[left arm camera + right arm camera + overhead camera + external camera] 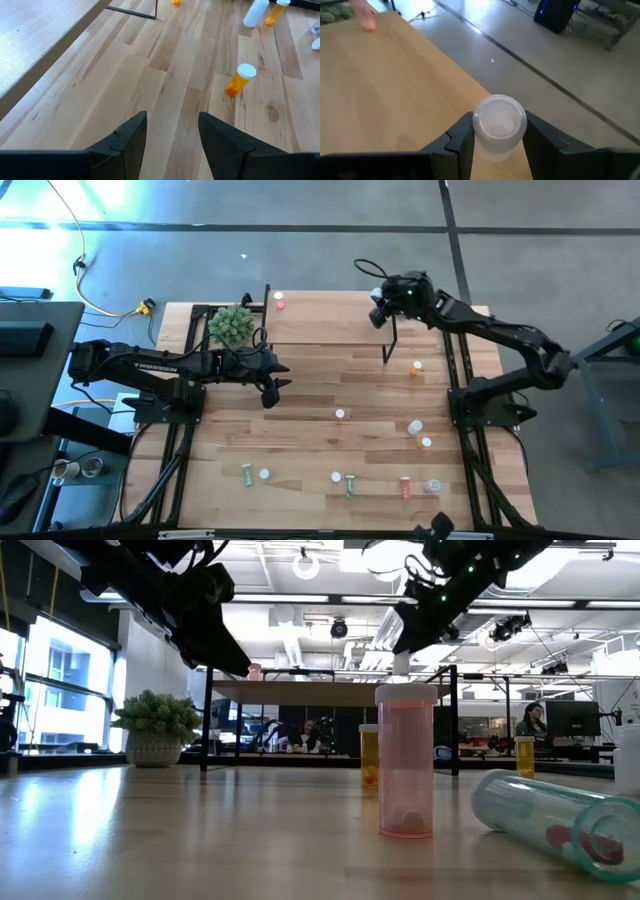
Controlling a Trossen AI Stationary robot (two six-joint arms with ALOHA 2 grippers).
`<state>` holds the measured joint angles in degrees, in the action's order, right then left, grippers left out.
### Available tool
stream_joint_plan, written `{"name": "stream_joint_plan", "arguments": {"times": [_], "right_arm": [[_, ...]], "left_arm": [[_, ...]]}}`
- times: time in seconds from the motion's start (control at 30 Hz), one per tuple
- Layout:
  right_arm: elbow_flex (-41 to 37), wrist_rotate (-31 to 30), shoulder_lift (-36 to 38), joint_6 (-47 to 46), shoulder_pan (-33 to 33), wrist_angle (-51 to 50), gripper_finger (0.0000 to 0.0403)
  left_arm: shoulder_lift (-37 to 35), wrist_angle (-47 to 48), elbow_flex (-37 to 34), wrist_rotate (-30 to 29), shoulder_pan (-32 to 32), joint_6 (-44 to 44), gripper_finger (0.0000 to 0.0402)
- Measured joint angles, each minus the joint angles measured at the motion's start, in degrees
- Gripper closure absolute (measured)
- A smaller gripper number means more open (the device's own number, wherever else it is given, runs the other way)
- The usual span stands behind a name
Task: Pick and place medicine bottles onto shelf by color
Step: Put the top white pill bottle on the shelf
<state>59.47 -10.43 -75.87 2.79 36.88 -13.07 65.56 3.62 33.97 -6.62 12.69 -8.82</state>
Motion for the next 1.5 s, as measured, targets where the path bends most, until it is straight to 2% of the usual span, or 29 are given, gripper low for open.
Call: {"name": "stream_joint_plan", "arguments": {"times": [0.4,0.73,1.1,1.33,1.5], "right_arm": [[0.2,2.5,-4.7,-2.9,1.8,-2.1,0.0279],[0.3,2.5,-5.0,-2.9,1.8,-2.2,0.0277],[0.2,2.5,-5.2,-3.4,1.7,-2.1,0.0213],[0.4,2.5,-4.9,-3.4,1.7,-1.4,0.0207],[3.5,2.4,-4.2,-4.3,1.6,-3.2,0.0206]], "left_arm": [[0.0,0.0,0.0,0.0,0.0,0.0,0.0232],[0.0,-0.2,0.0,0.0,0.0,0.0,0.0232],[0.0,-0.6,0.0,0.1,0.0,0.0,0.0232],[0.0,-0.5,0.0,0.1,0.0,0.0,0.0232],[0.0,-0.5,0.0,0.3,0.0,0.0,0.0232]]}}
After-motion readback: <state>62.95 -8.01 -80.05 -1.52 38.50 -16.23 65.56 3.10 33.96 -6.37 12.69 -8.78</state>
